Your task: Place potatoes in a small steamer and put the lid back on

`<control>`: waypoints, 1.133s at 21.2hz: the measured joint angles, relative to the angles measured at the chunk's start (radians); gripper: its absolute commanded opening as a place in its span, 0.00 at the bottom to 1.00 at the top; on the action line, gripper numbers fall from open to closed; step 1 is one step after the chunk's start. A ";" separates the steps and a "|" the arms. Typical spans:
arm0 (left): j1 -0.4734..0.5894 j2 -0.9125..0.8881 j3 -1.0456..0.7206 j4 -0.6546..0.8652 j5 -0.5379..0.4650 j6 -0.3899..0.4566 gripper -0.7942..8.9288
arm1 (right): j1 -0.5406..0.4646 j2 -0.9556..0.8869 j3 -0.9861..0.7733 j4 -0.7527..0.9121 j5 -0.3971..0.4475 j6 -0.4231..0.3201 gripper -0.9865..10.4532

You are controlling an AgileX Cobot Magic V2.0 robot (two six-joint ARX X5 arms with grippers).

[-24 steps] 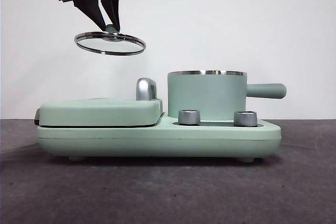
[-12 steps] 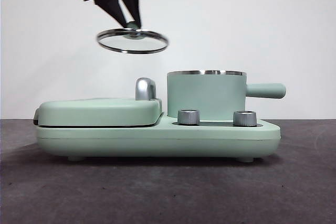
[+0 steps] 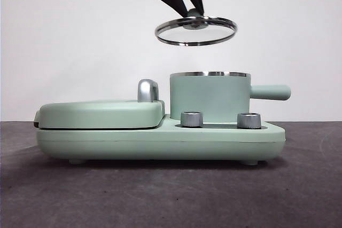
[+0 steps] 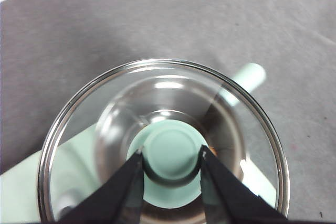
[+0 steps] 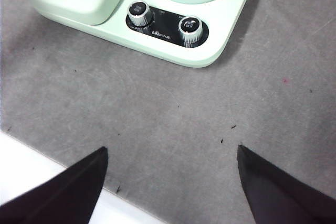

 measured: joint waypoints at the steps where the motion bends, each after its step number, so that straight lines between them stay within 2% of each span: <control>1: -0.009 0.000 -0.013 0.016 0.000 0.000 0.09 | 0.000 -0.002 0.000 0.002 0.000 -0.001 0.43; 5: -0.041 0.000 -0.062 0.057 -0.052 0.012 0.09 | 0.000 -0.001 0.000 0.003 0.000 -0.007 0.43; 17: -0.052 0.098 -0.062 0.113 -0.056 0.026 0.09 | 0.000 -0.001 0.000 0.004 0.000 -0.008 0.43; 24: -0.051 0.108 -0.063 0.117 -0.086 0.026 0.09 | 0.000 -0.001 0.000 0.052 0.026 -0.034 0.43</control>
